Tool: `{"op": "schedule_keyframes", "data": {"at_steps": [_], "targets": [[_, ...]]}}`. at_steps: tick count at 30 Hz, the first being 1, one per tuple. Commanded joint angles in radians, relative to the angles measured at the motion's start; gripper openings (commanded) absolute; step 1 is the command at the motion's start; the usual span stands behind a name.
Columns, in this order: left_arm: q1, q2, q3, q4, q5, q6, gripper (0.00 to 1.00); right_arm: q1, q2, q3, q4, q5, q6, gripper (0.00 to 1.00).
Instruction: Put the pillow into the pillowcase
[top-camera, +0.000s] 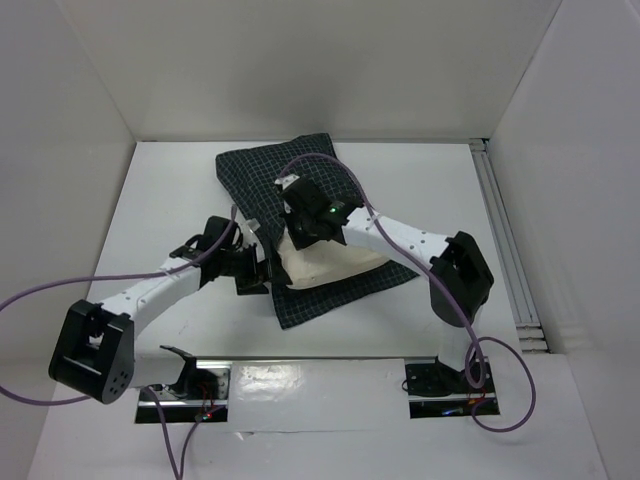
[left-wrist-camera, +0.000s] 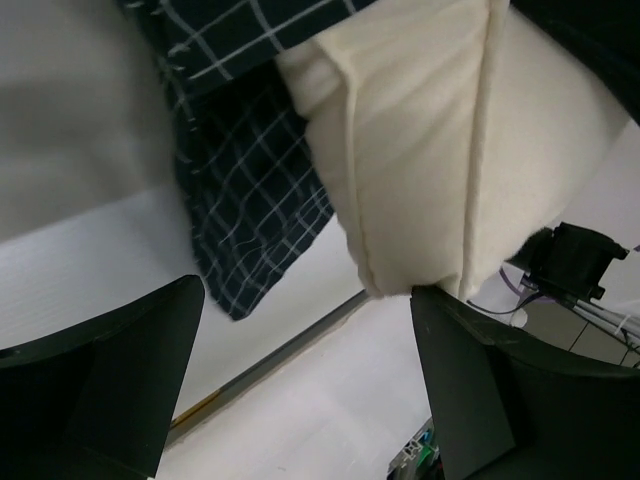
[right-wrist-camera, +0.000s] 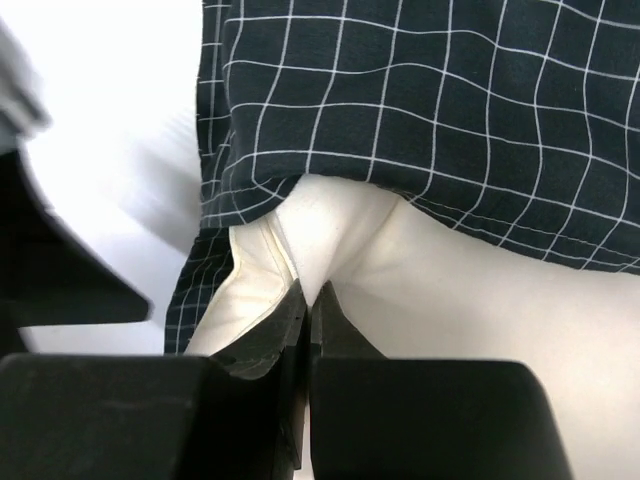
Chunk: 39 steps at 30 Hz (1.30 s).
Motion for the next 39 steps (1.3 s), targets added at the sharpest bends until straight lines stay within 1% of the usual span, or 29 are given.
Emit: {"op": "schedule_keyframes", "data": {"at_steps": [1,4,8,10,12,13,19,21,22,23,25,26,27,29,30,32,35,36,37,38,39], "targets": [[-0.041,0.015,-0.006,0.090,-0.026,-0.046,0.98,0.002,-0.089,0.059,0.048,-0.105,0.004,0.00],[-0.050,0.015,-0.029,0.104,-0.078,-0.066,0.93,0.002,-0.100,0.059,0.048,-0.106,0.013,0.00],[-0.050,-0.054,-0.064,0.094,-0.182,-0.075,0.82,-0.020,-0.109,0.059,0.048,-0.138,0.013,0.00],[-0.050,-0.088,-0.092,0.094,-0.249,-0.075,0.79,-0.032,-0.128,0.059,0.048,-0.151,0.013,0.00],[-0.050,-0.114,-0.119,0.085,-0.279,-0.075,0.79,-0.061,-0.138,0.059,0.048,-0.176,0.022,0.00],[-0.050,-0.125,-0.120,0.085,-0.288,-0.075,0.81,-0.061,-0.148,0.059,0.048,-0.176,0.022,0.00],[-0.070,-0.048,-0.163,0.165,-0.277,-0.084,0.82,-0.080,-0.148,0.059,0.048,-0.199,0.022,0.00],[-0.070,-0.048,-0.193,0.186,-0.277,-0.096,0.78,-0.080,-0.148,0.059,0.048,-0.199,0.033,0.00],[-0.070,-0.048,-0.205,0.186,-0.277,-0.096,0.78,-0.089,-0.158,0.059,0.048,-0.210,0.033,0.00],[-0.070,-0.065,-0.216,0.203,-0.277,-0.096,0.76,-0.089,-0.158,0.048,0.048,-0.210,0.033,0.00],[-0.070,-0.100,-0.242,0.232,-0.247,-0.096,0.76,-0.098,-0.169,0.048,0.048,-0.210,0.033,0.00],[-0.070,-0.146,-0.242,0.232,-0.247,-0.096,0.76,-0.098,-0.169,0.048,0.048,-0.210,0.033,0.00],[-0.070,-0.172,-0.254,0.257,-0.233,-0.096,0.78,-0.098,-0.169,0.048,0.048,-0.210,0.033,0.00],[-0.070,-0.224,-0.267,0.268,-0.208,-0.096,0.85,-0.107,-0.169,0.048,0.048,-0.210,0.033,0.00],[-0.070,-0.266,-0.279,0.268,-0.208,-0.084,0.88,-0.107,-0.169,0.048,0.048,-0.210,0.033,0.00],[-0.070,-0.292,-0.288,0.268,-0.185,-0.075,0.91,-0.107,-0.169,0.048,0.048,-0.210,0.033,0.00],[-0.070,-0.283,-0.288,0.278,-0.185,-0.063,0.91,-0.107,-0.169,0.048,0.048,-0.221,0.033,0.00],[-0.070,-0.269,-0.288,0.288,-0.172,-0.063,0.88,-0.107,-0.169,0.048,0.048,-0.231,0.033,0.00],[-0.070,-0.254,-0.288,0.300,-0.161,-0.063,0.88,-0.107,-0.169,0.048,0.048,-0.231,0.033,0.00],[-0.070,-0.223,-0.288,0.315,-0.161,-0.063,0.87,-0.107,-0.160,0.048,0.048,-0.231,0.033,0.00],[-0.070,-0.209,-0.288,0.355,-0.132,-0.072,0.87,-0.107,-0.160,0.048,0.048,-0.240,0.033,0.00]]}}
